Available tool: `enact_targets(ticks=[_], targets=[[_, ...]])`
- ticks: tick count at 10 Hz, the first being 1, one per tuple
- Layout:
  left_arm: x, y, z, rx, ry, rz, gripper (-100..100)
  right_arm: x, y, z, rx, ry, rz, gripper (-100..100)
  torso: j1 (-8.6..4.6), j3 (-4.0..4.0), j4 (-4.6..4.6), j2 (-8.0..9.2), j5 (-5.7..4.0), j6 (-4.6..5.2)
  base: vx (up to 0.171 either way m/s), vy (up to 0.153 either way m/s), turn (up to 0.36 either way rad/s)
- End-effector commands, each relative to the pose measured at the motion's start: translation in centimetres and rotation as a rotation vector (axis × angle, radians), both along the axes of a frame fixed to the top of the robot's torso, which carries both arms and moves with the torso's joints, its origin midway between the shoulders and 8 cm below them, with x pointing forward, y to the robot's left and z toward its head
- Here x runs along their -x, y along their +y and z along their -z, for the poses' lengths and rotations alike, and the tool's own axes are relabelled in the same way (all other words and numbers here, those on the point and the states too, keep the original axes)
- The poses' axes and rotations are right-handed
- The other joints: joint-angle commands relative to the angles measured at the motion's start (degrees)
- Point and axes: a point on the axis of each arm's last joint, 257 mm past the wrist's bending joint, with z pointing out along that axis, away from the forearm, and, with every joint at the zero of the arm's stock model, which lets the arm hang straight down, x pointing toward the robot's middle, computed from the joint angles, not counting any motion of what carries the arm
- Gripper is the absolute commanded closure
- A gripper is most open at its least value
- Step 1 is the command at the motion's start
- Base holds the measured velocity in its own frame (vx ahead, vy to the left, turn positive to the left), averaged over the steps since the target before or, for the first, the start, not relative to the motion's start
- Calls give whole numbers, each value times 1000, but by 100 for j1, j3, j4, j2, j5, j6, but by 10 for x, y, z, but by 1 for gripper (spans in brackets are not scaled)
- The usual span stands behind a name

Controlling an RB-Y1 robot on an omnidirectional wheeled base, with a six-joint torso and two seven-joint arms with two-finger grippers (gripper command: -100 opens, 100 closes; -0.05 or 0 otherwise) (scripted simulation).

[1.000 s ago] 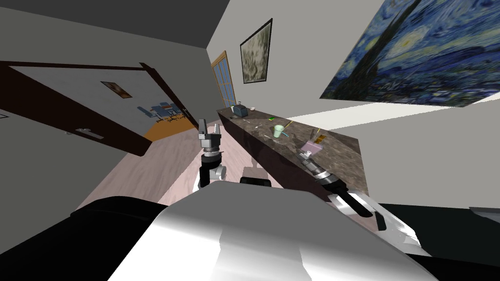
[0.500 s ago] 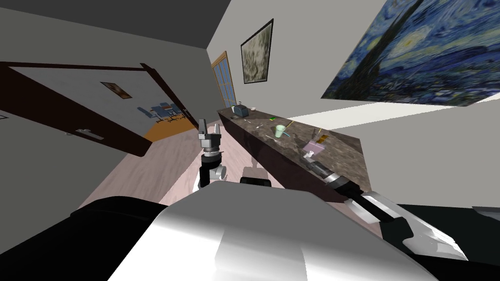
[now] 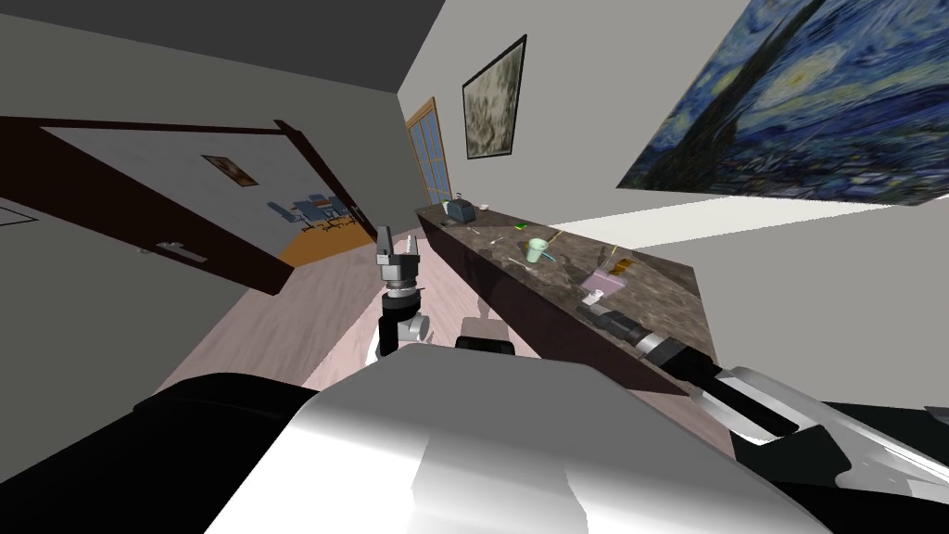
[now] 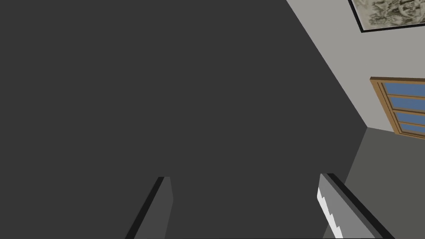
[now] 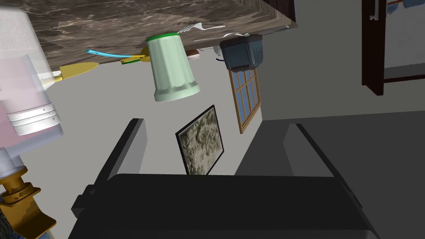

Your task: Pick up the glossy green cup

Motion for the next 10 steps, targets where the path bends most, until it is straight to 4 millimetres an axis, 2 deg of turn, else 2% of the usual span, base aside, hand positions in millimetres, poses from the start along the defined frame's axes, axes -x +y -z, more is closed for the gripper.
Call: enact_targets(ticks=[1, 2, 3, 4, 5, 7, 8, 9, 10], targets=[[0, 0, 0, 0, 0, 0, 0, 10, -26, 11, 84, 44, -4, -100, 0, 0, 0, 0, 0, 0, 34, 41, 115], [0, 0, 0, 0, 0, 0, 0, 9, -30, 8, 113, 53, -19, -100, 3, -3, -1, -6, 1, -2, 30, 35, 51], [0, 0, 0, 0, 0, 0, 0, 18, -53, 16, 178, 92, -14, -100, 4, -3, -1, -5, 1, 0, 29, 36, 98], [0, 0, 0, 0, 0, 0, 0, 16, -55, 12, 202, 97, -32, -100, 4, -3, -1, -6, 1, -1, 20, 25, 72], [0, 0, 0, 0, 0, 0, 0, 26, -77, 18, 263, 135, -25, -100, 1, -2, -1, -2, 1, 0, 42, 50, 133], [0, 0, 0, 0, 0, 0, 0, 22, -80, 13, 293, 141, -48, -100, 14, -6, -2, -10, 3, 0, 31, 47, 22], [0, 0, 0, 0, 0, 0, 0, 31, -103, 16, 362, 180, -50, -100, 7, -2, -1, -2, 2, 1, 33, 43, 119], [0, 0, 0, 0, 0, 0, 0, 28, -104, 12, 381, 183, -65, -100, 8, -4, -1, -6, 2, -2, 29, 37, 88], [0, 0, 0, 0, 0, 0, 0, 36, -126, 14, 445, 221, -65, -100, 7, -3, -1, -5, 2, 0, 48, 60, 168]])
